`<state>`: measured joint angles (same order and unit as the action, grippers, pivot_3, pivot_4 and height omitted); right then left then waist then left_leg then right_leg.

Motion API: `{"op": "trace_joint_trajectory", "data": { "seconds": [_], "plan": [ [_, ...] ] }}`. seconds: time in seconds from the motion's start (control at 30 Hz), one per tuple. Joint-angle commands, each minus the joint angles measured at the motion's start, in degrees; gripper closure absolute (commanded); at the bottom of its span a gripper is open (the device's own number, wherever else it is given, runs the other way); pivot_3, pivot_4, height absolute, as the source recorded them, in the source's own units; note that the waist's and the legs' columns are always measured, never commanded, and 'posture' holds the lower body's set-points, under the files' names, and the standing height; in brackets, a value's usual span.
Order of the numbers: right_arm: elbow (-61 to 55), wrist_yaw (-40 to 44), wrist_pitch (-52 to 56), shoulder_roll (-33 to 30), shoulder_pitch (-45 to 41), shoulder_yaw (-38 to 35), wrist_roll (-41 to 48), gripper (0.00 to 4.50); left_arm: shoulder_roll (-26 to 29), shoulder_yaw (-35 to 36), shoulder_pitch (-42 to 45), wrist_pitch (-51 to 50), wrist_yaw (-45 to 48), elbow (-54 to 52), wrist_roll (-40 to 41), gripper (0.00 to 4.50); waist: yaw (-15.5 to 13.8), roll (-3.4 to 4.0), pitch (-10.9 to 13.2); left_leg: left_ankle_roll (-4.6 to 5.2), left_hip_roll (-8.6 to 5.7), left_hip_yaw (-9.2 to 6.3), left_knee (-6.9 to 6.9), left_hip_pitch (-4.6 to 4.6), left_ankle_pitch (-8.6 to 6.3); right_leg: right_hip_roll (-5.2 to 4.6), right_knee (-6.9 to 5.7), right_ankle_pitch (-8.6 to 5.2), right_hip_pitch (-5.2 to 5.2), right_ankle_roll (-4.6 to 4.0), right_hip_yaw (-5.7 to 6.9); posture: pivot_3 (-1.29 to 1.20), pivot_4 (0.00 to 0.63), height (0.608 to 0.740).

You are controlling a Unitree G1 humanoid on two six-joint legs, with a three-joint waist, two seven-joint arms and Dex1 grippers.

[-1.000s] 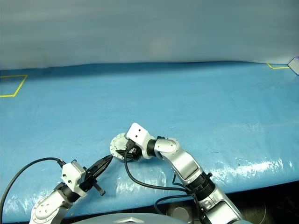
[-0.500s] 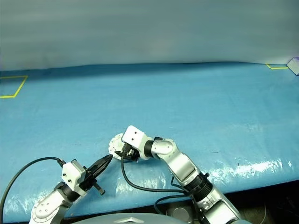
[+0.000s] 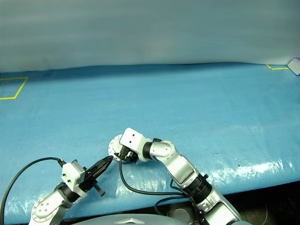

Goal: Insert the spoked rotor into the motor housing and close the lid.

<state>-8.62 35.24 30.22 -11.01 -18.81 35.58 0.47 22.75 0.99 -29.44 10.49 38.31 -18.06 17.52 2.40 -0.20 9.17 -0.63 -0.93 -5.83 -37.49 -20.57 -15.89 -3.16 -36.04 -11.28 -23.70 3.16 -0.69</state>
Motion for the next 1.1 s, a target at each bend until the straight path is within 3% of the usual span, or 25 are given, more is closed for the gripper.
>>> {"op": "trace_joint_trajectory", "data": {
  "seconds": [0.03, 0.37, 0.53, 0.77, 1.1],
  "plan": [
    [2.7, 0.6, 2.3, -0.7, 1.4, 1.8, -1.3, 1.46, -0.5, 4.2, 1.3, -0.3, -1.5, -0.9, 3.6, 4.5, 0.0, 0.01, 0.0, 0.0, 0.01, -0.01, 0.0, 0.0, 0.0, 0.01, 0.0, 0.0, 0.0, -0.01, 0.01, 0.0, 0.15, 0.74],
    [3.3, 1.0, 2.3, -1.2, 0.8, 1.1, -1.6, 1.46, 1.2, 9.9, 7.9, -17.7, -8.4, -4.5, 10.1, 4.5, 0.0, -0.03, 0.0, -0.01, -0.01, -0.04, 0.05, 0.01, 0.0, 0.02, 0.02, -0.01, 0.02, -0.02, 0.01, 0.0, 0.15, 0.74],
    [3.4, 0.8, 2.3, -1.0, 0.9, 1.3, -1.7, 1.46, 4.0, 10.5, 14.2, -23.4, -7.3, -2.7, 11.8, 4.5, 0.0, -0.03, -0.1, -0.04, -0.01, -0.04, 0.06, 0.03, 0.02, 0.03, 0.01, -0.01, 0.05, -0.03, 0.02, 0.0, 0.15, 0.74],
    [3.8, 0.5, 2.3, -0.5, 0.6, 1.2, -1.8, 1.46, 8.0, 8.4, 22.9, -39.2, -2.1, -2.1, 21.6, 4.5, 0.3, -0.07, -0.1, -0.1, -0.02, -0.04, 0.11, 0.04, 0.05, 0.06, 0.0, 0.01, 0.04, -0.02, -0.01, 0.0, 0.15, 0.74],
    [3.8, -0.1, 2.3, -0.3, 0.8, 0.9, -1.9, 1.46, 9.3, 4.2, 29.7, -44.2, 0.8, 3.8, 18.2, 4.5, 0.3, -0.06, -0.1, -0.22, -0.01, -0.1, 0.22, 0.04, 0.12, 0.1, 0.01, 0.0, 0.03, -0.06, -0.01, 0.0, 0.15, 0.74]
  ]
}}
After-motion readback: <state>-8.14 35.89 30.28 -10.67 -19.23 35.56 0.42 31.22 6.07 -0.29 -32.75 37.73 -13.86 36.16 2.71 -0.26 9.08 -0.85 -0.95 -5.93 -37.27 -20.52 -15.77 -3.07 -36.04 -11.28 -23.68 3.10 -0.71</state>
